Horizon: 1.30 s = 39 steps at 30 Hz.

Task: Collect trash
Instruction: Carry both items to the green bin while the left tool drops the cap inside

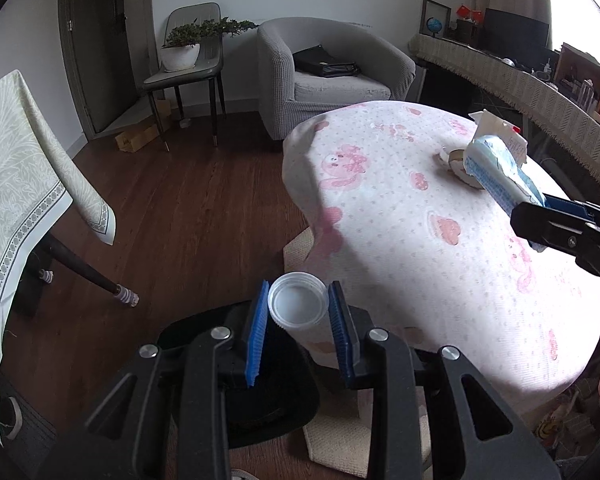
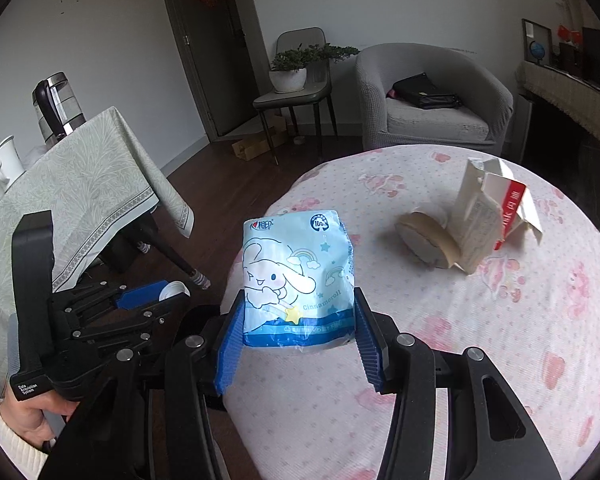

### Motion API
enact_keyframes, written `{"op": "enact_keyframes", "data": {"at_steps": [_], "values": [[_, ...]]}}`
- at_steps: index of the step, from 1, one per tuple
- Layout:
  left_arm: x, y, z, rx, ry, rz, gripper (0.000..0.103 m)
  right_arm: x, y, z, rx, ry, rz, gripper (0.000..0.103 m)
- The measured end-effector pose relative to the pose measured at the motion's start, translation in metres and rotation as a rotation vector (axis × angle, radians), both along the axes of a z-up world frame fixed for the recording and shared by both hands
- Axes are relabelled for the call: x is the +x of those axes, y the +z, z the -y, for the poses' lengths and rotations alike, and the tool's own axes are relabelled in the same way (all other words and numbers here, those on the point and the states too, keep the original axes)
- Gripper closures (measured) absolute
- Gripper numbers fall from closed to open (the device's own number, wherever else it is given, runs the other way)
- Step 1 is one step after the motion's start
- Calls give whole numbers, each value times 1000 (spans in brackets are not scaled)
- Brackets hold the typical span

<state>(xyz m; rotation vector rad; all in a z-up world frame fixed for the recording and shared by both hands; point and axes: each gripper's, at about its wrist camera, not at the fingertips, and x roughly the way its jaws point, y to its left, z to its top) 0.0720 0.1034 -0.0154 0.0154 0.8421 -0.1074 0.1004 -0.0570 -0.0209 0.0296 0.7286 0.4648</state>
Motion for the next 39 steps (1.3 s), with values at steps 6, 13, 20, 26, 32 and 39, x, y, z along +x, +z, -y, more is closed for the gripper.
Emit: {"op": "enact_keyframes", "data": {"at_steps": [6, 13, 20, 26, 32, 39], "values": [[2, -15, -28, 29, 50, -26, 70, 1, 3, -38, 0, 59, 11, 52], [2, -32, -65, 7, 97, -71, 70, 7, -4, -75, -1, 108, -6, 52], [-1, -49, -88, 26, 117, -114, 70, 11, -9, -107, -6, 148, -19, 52], [3, -73, -102, 26, 122, -194, 70, 14, -14, -131, -8, 180, -31, 52], [-2, -97, -119, 4, 141, -271, 70, 18, -22, -155, -19, 208, -51, 52], [0, -126, -140, -3, 168, -344, 70, 22, -32, -178, -32, 227, -73, 52]]}}
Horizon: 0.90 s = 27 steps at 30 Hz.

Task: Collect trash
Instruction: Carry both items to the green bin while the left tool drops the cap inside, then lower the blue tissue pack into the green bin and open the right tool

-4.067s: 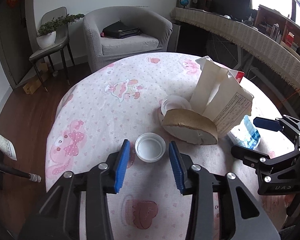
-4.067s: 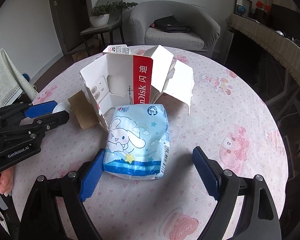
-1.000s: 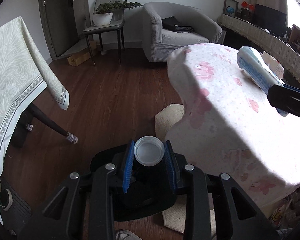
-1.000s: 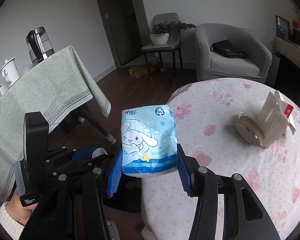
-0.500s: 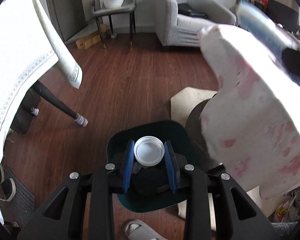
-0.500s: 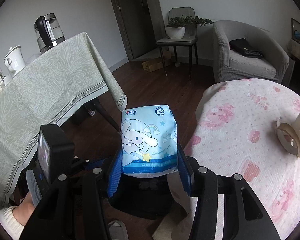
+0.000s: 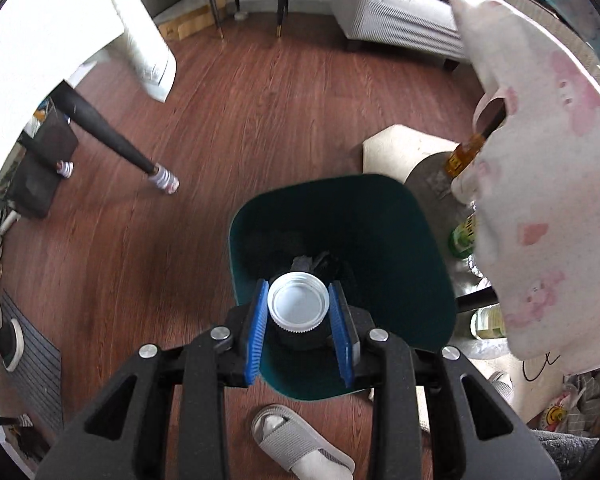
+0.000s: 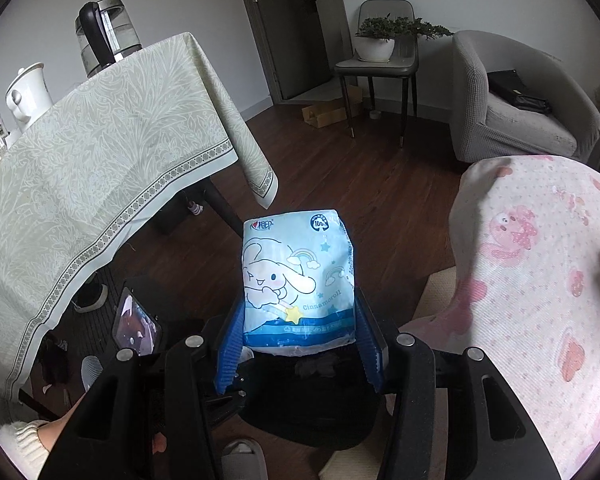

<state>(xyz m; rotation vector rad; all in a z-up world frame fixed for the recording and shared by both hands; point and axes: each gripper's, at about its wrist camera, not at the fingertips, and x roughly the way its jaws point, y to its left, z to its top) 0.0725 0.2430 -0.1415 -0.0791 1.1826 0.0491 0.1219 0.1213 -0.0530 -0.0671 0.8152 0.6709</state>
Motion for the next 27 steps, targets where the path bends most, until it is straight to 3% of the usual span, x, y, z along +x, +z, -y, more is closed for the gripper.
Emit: {"op": "enact_keyframes", "data": {"at_steps": [6, 12, 22, 27], "values": [[-4, -18, -6, 14, -14, -48, 70, 5, -9, -16, -15, 12, -17, 52], [-9, -22, -17, -13, -10, -62, 59, 8, -19, -31, -31, 22, -38, 52], [-17, -3, -38, -36, 48, 11, 45, 16, -44, -50, -73, 29, -93, 52], [-22, 14, -50, -42, 84, 61, 44, 21, -64, -58, -120, 40, -130, 52]]}}
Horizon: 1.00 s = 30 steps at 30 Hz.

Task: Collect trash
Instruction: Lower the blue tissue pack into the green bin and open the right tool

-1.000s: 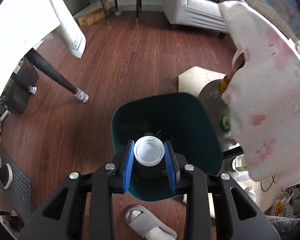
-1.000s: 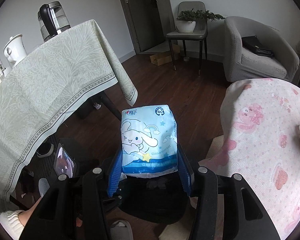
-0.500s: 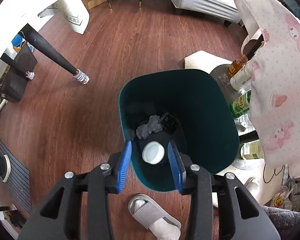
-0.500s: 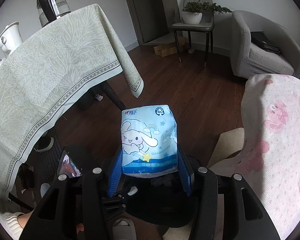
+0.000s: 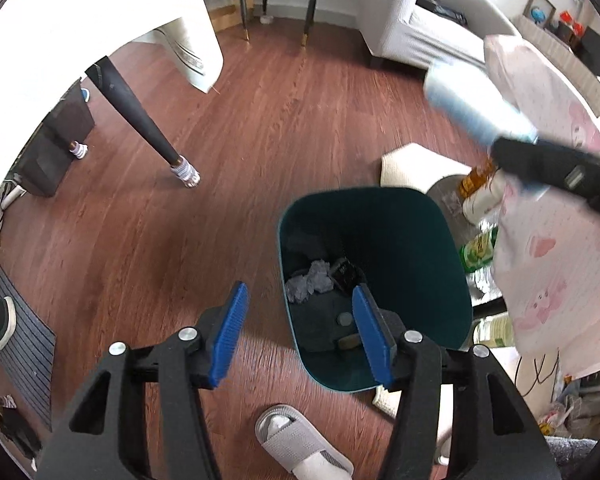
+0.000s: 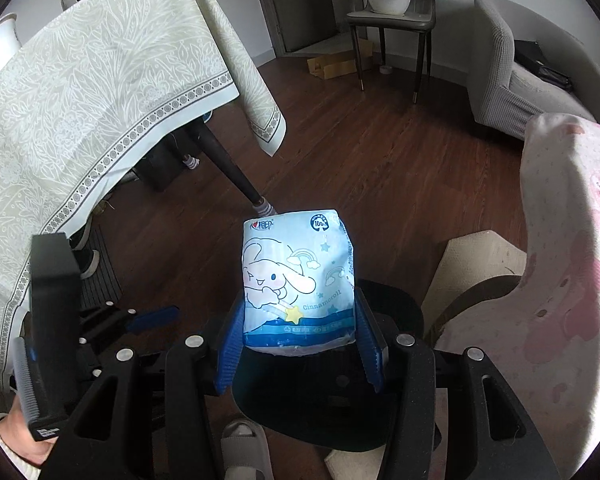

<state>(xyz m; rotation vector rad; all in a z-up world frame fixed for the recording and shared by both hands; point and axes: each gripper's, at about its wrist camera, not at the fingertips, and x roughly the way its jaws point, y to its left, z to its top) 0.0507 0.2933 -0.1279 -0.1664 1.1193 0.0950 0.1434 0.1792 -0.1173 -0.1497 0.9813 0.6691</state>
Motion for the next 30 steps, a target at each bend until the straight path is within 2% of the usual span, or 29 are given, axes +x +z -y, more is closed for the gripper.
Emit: {"op": "enact_keyframes", "data": {"at_steps": [6, 9, 14, 19, 30], "values": [[-3, 21, -5, -10, 17, 57, 45, 8, -25, 1, -59, 5, -42, 52], [-3, 34, -1, 36, 5, 96, 45, 13, -35, 4, -84, 2, -68, 52], [-4, 54, 2, 36, 3, 154, 50, 15, -52, 6, -117, 2, -101, 52], [-3, 64, 10, 68, -16, 175, 58, 13, -62, 1, -150, 24, -114, 52], [-4, 98, 23, 53, -28, 246, 64, 11, -94, -7, -248, 76, -151, 52]]}}
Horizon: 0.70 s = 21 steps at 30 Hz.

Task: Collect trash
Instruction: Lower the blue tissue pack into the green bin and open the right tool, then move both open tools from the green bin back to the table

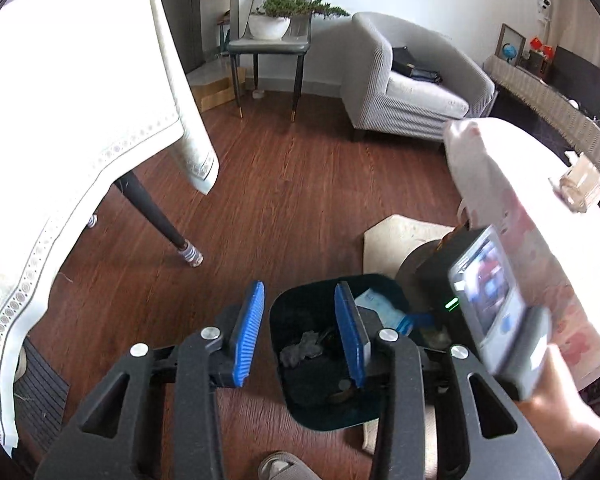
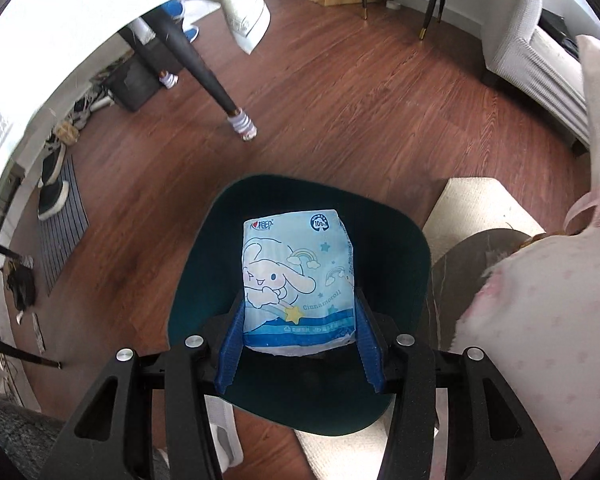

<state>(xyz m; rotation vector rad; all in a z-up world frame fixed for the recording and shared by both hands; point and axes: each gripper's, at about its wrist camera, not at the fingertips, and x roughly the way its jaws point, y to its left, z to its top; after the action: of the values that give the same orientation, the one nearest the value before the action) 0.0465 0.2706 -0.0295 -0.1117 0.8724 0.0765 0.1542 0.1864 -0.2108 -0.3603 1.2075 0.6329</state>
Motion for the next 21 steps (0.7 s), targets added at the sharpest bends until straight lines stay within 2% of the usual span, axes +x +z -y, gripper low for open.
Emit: {"op": "enact_keyframes", "data": {"at_steps": [6, 11, 16, 21], "values": [[-2, 20, 4, -17, 3, 40, 66, -4, -11, 1, -42, 31, 1, 50], [0, 29, 6, -13, 7, 50, 67, -4, -10, 6, -39, 46, 6, 36], [2, 42, 9, -16, 11, 80, 67, -7, 2, 12, -5, 70, 21, 34], [3, 53, 14, -13, 17, 104, 67, -12, 26, 18, 49, 91, 59, 34]]}}
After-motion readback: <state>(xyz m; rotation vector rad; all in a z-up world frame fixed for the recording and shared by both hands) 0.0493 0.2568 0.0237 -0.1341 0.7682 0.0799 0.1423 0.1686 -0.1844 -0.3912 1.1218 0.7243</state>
